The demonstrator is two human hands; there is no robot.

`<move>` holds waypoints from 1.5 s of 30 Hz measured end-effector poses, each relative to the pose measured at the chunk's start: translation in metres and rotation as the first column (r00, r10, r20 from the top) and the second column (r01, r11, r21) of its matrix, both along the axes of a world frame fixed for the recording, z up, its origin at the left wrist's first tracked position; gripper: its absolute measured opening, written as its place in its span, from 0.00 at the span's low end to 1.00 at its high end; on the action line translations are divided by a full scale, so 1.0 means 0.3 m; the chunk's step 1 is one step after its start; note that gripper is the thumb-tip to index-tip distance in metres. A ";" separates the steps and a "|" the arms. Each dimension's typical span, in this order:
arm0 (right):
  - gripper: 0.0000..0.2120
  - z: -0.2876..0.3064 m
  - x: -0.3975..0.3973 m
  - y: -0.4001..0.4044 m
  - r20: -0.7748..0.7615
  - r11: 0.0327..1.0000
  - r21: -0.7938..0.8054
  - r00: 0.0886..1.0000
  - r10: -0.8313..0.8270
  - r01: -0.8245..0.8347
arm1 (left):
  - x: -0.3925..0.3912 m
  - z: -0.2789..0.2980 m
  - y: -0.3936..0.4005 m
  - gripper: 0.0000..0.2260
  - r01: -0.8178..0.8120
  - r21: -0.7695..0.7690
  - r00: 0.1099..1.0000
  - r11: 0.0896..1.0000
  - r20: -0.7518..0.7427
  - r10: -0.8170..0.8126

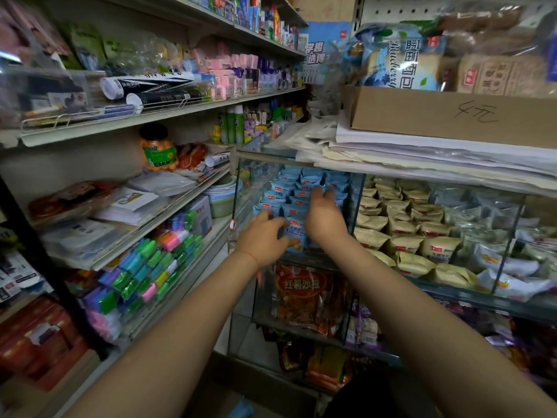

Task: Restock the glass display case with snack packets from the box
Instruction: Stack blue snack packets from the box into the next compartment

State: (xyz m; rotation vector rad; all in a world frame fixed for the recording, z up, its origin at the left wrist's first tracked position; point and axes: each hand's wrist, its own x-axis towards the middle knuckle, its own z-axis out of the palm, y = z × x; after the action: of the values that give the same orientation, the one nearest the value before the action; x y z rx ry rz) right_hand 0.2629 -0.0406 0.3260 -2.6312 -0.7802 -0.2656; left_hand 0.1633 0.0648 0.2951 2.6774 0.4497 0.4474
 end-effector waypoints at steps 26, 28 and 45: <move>0.37 -0.080 0.191 0.116 0.025 0.800 -0.519 0.940 -0.340 0.303 | 0.131 -0.018 0.038 0.33 -0.033 -0.002 0.994 0.999 -0.100 0.033; 0.29 -0.070 0.184 0.122 0.124 0.792 -0.511 0.941 -0.315 0.333 | 0.131 -0.020 0.036 0.32 -0.036 -0.005 0.995 0.999 -0.091 0.036; 0.24 -0.046 0.213 0.132 0.062 0.885 -0.339 0.947 -0.316 0.317 | 0.119 -0.008 0.028 0.32 -0.035 0.020 0.994 0.999 -0.101 0.037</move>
State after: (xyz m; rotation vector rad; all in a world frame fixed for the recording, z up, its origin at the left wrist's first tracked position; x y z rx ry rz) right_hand 0.3270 -0.0010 0.3122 -3.0936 -0.4197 -0.2400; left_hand 0.1990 0.0733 0.2926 2.7227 0.5267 0.3289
